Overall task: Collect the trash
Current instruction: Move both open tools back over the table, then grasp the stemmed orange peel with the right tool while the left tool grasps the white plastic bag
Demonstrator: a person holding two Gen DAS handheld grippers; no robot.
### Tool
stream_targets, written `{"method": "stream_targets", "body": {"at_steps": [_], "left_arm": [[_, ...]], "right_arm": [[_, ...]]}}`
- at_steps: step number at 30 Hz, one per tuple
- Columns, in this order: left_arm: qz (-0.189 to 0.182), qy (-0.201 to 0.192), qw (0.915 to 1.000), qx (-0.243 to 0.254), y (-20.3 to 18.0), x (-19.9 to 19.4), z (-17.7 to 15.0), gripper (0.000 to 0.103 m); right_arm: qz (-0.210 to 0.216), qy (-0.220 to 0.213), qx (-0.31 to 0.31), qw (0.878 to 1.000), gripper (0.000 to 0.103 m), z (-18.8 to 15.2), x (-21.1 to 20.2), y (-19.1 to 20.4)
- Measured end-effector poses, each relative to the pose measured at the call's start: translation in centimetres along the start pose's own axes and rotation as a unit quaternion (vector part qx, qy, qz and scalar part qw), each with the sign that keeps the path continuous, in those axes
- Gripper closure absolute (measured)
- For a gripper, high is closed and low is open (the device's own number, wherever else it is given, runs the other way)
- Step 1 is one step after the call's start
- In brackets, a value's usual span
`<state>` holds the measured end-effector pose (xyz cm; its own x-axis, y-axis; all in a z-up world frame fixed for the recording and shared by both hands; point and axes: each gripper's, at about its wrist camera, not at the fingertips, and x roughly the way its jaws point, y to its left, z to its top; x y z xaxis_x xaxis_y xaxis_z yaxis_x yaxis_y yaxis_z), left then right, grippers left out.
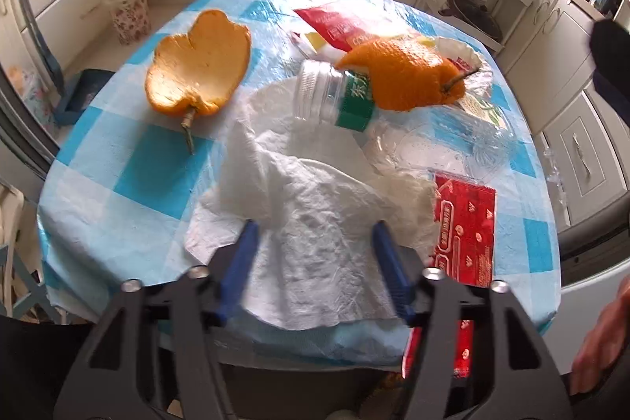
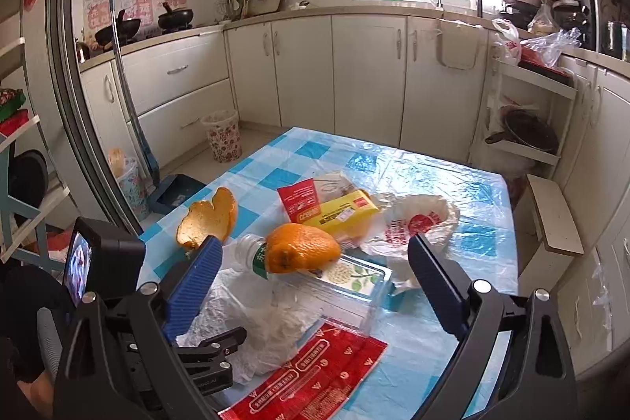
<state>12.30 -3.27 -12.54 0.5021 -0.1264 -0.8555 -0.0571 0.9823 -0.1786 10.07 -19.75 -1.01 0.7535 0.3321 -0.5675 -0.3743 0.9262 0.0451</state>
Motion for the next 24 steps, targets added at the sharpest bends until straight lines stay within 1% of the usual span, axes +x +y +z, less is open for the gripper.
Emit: {"method": "stream_targets", "body": {"at_steps": [1,2,3,4,6,8,9,10,11,13,15,19,22,24], "left_arm": [[-0.007,0.005,1.0,0.0,0.3,0.2,0.2,0.075],[-0.011,0.006,0.9999,-0.001,0.5,0.2,0.2,0.08],[-0.016,0.009,0.9998,-0.004,0.9,0.2,0.3,0.089],[-0.019,0.01,0.9998,-0.005,1.1,0.3,0.3,0.095],[-0.024,0.009,0.9997,-0.007,1.7,0.1,0.3,0.099],[-0.029,0.006,0.9995,-0.01,2.3,-0.2,0.5,0.1],[-0.032,0.004,0.9994,-0.011,2.5,-0.4,0.5,0.1],[-0.036,0.003,0.9993,-0.013,2.9,-0.5,0.6,0.1],[-0.04,0.002,0.9991,-0.015,3.1,-0.7,0.6,0.1],[-0.045,0.003,0.9988,-0.017,3.5,-0.7,0.7,0.1],[-0.048,0.004,0.9986,-0.022,3.9,-0.7,0.7,0.1],[-0.05,0.0,0.9984,-0.026,4.2,-1.1,0.5,0.1],[-0.051,-0.009,0.9983,-0.028,4.3,-1.7,0.5,0.1],[-0.049,-0.018,0.9983,-0.027,4.3,-2.3,0.3,0.1]], "right_arm": [[0.0,0.008,-0.002,1.0,0.012,0.1,0.9,0.4],[-0.003,0.019,-0.004,1.0,0.012,0.1,1.9,0.7],[-0.003,0.028,-0.003,1.0,0.012,0.1,2.8,0.9],[-0.003,0.037,-0.001,0.999,0.012,0.0,3.6,1.0],[-0.009,0.054,0.002,0.999,0.012,-0.3,5.1,1.2],[-0.017,0.07,0.003,0.997,0.012,-0.5,6.3,1.3],[-0.021,0.075,0.004,0.997,0.015,-0.5,6.7,1.3],[-0.022,0.08,0.004,0.997,0.023,-0.6,7.2,1.3],[-0.022,0.085,0.005,0.996,0.027,-0.6,7.6,1.2],[-0.024,0.093,0.01,0.995,0.046,-0.8,8.0,1.1],[-0.024,0.089,0.013,0.996,0.048,-0.9,8.2,1.0],[-0.013,0.084,0.016,0.996,0.06,-0.8,8.1,1.2],[-0.006,0.076,0.019,0.997,0.067,-0.6,7.8,1.2],[0.003,0.066,0.029,0.997,0.069,-0.4,7.4,0.9]]}}
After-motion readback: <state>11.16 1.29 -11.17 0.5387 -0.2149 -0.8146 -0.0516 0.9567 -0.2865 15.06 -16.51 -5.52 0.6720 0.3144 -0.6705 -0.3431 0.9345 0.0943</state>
